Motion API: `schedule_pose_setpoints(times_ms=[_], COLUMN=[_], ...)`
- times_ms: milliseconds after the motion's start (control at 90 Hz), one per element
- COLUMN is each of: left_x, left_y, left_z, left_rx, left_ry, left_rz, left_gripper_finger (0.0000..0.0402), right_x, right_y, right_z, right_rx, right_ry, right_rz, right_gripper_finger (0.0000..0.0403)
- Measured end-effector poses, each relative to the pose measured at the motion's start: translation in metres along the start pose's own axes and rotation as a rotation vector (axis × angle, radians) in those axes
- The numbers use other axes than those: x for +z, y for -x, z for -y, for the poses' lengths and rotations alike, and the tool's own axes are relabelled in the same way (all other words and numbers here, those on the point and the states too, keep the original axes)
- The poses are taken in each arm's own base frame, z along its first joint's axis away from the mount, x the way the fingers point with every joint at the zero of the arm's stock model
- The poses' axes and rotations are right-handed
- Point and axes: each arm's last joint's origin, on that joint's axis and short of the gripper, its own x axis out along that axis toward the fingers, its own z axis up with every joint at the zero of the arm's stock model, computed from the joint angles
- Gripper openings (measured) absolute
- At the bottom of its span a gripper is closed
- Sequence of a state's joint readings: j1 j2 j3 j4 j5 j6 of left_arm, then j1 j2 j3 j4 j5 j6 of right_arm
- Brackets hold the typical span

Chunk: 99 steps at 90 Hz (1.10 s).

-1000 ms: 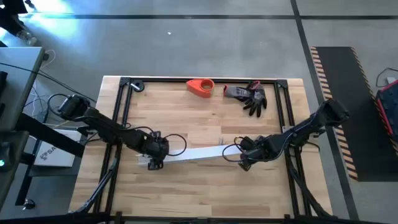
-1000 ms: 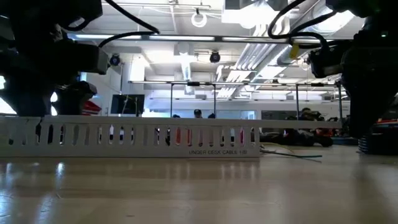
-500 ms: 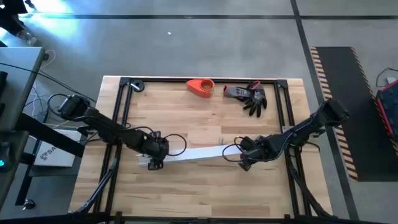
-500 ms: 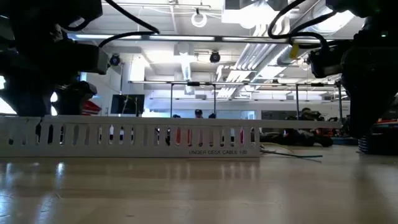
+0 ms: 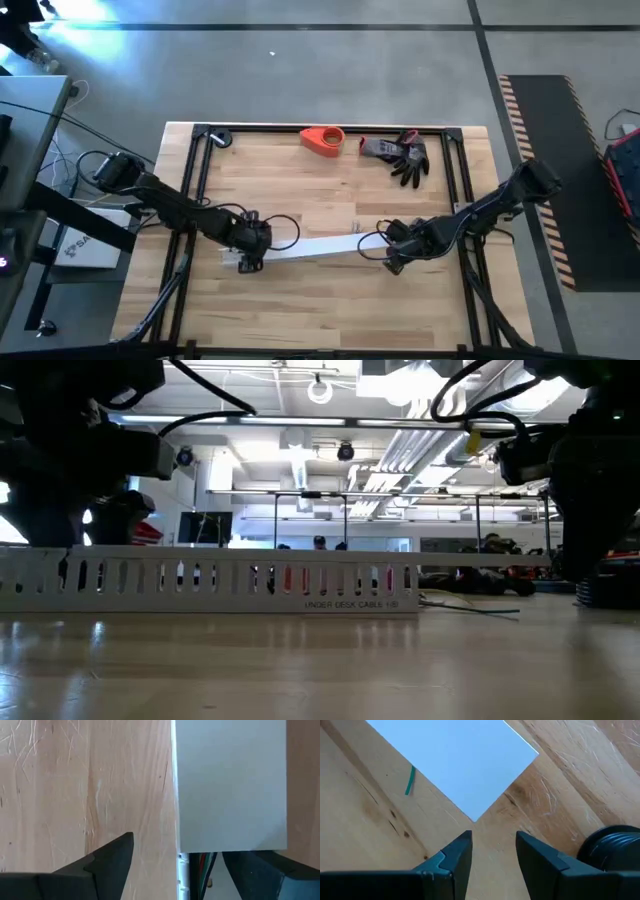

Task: Ziptie cables
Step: Close the white cable duct

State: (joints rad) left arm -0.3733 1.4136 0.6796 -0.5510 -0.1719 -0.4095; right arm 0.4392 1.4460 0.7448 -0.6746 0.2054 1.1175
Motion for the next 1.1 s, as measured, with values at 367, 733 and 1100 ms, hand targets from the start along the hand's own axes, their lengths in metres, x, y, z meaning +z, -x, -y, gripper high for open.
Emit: schedule_pose_setpoints(times_ms=[367,733,1100], left_x=[0.0003,0.0003,0.0003], left_y=[0.0,0.0,0.0], left_z=[-0.0005,-0.0005,-0.0005], left_rx=[0.019,0.019,0.019], left_ry=[0.0,0.001,0.002], left_rz=[0.009,0.009,0.009], left_gripper_finger=[0.028,0.028,0.028], right_x=[0.0,0.0,0.0], right_y=[0.0,0.0,0.0], right_z=[0.0,0.0,0.0], right_rx=[0.0,0.0,0.0], right_ry=[0.0,0.0,0.0], right_rz=[0.0,0.0,0.0], right_gripper_finger=[0.0138,0.0138,0.0138])
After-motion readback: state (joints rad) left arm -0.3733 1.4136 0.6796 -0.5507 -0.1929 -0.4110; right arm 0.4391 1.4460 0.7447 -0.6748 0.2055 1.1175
